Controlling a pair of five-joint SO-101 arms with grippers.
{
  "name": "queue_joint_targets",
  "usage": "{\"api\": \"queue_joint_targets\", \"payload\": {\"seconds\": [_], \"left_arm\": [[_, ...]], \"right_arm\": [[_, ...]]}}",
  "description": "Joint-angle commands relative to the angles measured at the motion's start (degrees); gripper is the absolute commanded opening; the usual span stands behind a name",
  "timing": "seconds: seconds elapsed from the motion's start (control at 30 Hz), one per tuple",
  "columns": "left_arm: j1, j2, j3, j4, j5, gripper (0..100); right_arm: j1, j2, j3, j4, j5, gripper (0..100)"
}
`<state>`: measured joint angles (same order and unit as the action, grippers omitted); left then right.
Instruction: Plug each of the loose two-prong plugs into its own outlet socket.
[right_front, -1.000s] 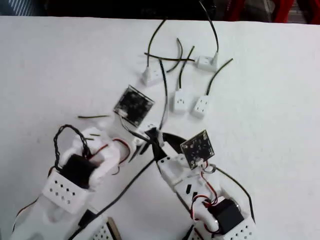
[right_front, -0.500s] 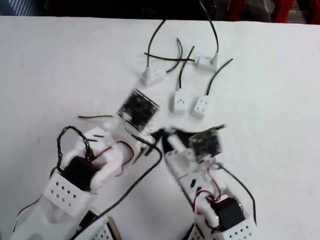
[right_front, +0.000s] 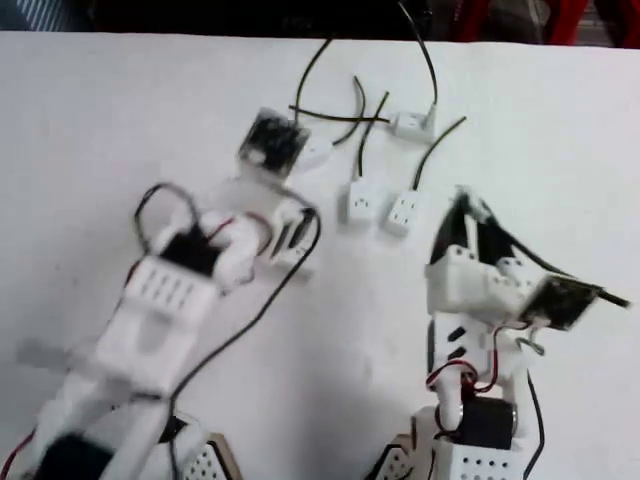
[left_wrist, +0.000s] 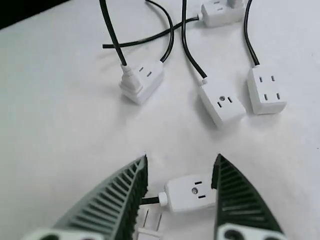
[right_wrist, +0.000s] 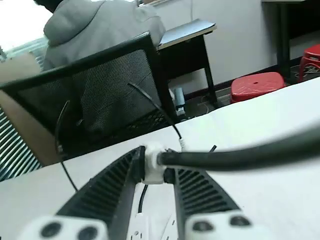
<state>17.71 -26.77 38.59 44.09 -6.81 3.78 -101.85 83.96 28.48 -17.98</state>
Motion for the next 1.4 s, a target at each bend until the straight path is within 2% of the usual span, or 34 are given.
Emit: {"api": "queue_joint_targets", "payload": {"seconds": [0.0, 0.13, 0.27, 0.53, 0.77, 1.0, 1.07, 1.17, 1.2, 1.3, 1.37], "left_arm": [[1.63, 17.10, -14.68, 0.35, 6.24, 22], [4.53, 29.76, -25.05, 1.76, 13.27, 22], [6.99, 40.13, -33.76, 2.11, 16.53, 22], [7.96, 54.46, -47.82, 2.11, 16.44, 22], [8.04, 62.73, -54.77, 2.81, 16.18, 22], [9.54, 68.18, -63.74, 15.12, 16.09, 21], [9.36, 69.49, -66.37, 19.16, 16.09, 17], [9.01, 71.34, -70.51, 24.09, 15.56, 6], [8.75, 71.69, -71.56, 25.41, 13.80, 2], [8.84, 71.60, -73.32, 30.42, 5.10, 3], [8.84, 71.52, -75.16, 34.02, 4.57, 2]], "right_arm": [[1.63, 0.22, -0.79, -1.36, -1.23, 1.7], [1.63, 0.04, 0.00, -1.80, -1.05, 1.7], [1.63, 0.22, 2.11, -4.88, -0.79, 1.7], [1.54, 0.13, 2.37, -5.32, -0.79, 1.7], [1.54, 0.04, 2.37, -5.23, -0.79, 1.7], [1.54, -0.13, 2.37, -5.23, -0.79, 1.7], [1.54, -0.13, 2.37, -5.23, -0.79, 1.7], [1.54, -0.13, 2.37, -5.14, -0.79, 1.7], [1.54, -0.13, 2.37, -5.14, -0.79, 1.7], [1.54, -0.13, 2.46, -5.05, -0.79, 1.7], [1.54, -0.13, 2.55, -5.05, -0.70, 1.7]]}}
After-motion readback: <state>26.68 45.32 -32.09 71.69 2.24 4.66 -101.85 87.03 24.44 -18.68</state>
